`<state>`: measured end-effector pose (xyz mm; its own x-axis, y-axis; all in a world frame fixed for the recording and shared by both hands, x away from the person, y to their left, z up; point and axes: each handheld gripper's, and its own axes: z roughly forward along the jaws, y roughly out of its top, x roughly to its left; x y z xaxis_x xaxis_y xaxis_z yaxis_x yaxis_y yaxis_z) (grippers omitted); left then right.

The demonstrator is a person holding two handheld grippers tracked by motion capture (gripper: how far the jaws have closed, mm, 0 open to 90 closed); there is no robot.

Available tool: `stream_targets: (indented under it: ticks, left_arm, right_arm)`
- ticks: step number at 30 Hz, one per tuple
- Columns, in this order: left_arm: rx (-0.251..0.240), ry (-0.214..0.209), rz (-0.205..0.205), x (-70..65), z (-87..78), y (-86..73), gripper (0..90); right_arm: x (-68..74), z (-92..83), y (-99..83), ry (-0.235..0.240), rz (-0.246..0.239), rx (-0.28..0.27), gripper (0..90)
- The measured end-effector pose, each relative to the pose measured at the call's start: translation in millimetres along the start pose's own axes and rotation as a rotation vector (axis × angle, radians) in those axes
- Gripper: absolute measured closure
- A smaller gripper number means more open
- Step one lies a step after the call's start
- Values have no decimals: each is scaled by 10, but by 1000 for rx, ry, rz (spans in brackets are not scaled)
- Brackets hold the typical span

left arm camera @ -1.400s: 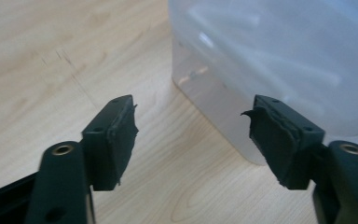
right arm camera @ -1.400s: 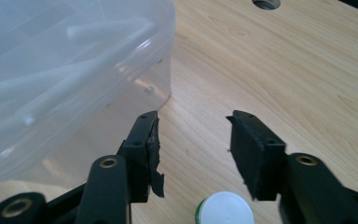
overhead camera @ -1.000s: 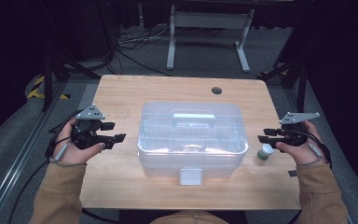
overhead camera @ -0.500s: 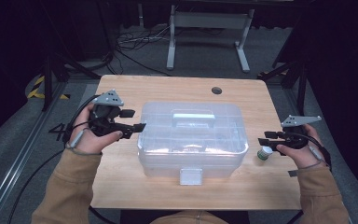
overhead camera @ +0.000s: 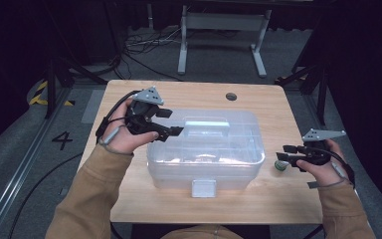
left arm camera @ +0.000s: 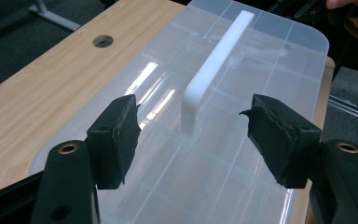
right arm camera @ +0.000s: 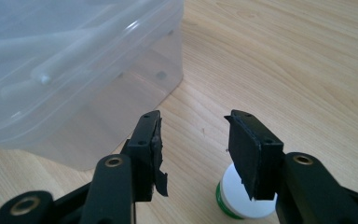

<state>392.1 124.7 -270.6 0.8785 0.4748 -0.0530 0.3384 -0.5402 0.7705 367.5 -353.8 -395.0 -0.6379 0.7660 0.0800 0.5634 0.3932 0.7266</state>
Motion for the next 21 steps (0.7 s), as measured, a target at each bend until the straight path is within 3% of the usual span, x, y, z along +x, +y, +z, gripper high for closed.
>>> stream_targets:
  ticks: [12, 21]
  left_arm:
    - [43, -56, 43, -34, 325, 174, 327]
    - [85, -56, 61, -27, 576, 208, 325]
  right_arm:
    - [25, -86, -135, -11, 25, -7, 541]
    - [46, -127, -200, -17, 40, -3, 541]
